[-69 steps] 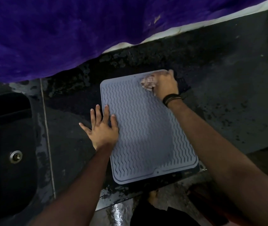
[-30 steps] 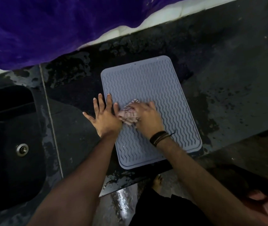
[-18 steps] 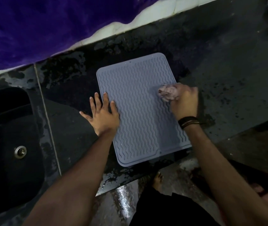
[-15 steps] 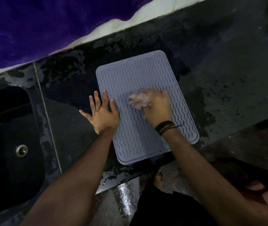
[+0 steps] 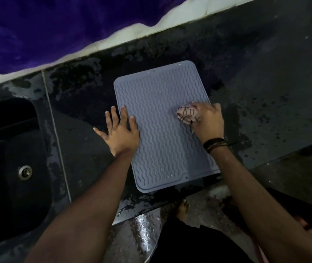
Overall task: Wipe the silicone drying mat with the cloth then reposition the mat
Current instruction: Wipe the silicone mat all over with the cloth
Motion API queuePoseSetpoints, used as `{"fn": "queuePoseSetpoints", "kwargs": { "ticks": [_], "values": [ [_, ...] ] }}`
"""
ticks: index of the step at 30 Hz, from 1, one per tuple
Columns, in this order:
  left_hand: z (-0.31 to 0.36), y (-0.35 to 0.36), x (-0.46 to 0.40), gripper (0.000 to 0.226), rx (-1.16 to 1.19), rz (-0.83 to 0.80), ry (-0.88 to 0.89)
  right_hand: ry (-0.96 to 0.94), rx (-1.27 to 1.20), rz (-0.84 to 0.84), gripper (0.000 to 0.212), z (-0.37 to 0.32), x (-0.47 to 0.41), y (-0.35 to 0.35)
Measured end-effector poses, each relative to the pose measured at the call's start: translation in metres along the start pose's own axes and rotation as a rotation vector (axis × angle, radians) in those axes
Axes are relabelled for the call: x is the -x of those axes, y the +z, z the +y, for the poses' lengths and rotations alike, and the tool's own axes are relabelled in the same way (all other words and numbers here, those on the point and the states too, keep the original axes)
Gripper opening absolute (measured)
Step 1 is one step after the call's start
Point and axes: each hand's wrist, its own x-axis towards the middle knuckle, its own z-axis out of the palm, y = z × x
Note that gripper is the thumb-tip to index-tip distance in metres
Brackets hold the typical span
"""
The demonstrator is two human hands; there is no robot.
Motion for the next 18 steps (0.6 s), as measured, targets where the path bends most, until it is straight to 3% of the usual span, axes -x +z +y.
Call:
{"fn": "queuePoseSetpoints", "kwargs": {
  "ticks": [2,4,7,10,12,15,18],
  "values": [
    [0.0,0.0,0.0,0.054,0.003,-0.002,0.0,0.03,-0.033,0.057,0.041,-0.021,-0.005,0.009],
    [0.001,0.0,0.0,0.054,0.004,0.002,0.0,-0.062,-0.121,0.067,0.035,-0.06,0.0,0.023],
    [-0.001,0.0,0.0,0.053,-0.055,-0.018,0.014,-0.246,-0.122,-0.048,0.042,-0.104,0.023,0.047],
    [-0.001,-0.001,0.0,0.054,-0.019,-0.016,0.01,-0.296,-0.064,-0.078,0.051,-0.078,0.015,0.036],
    [0.0,-0.002,0.001,0.054,0.006,-0.014,0.002,-0.271,-0.019,-0.047,0.046,-0.041,0.0,0.017],
    [0.001,-0.002,0.001,0.054,0.011,-0.017,0.006,-0.075,0.023,0.028,0.045,0.007,-0.018,-0.009],
    [0.001,-0.004,0.002,0.054,0.02,-0.021,0.0,0.083,0.018,0.067,0.044,0.007,-0.031,-0.01]
  ]
}}
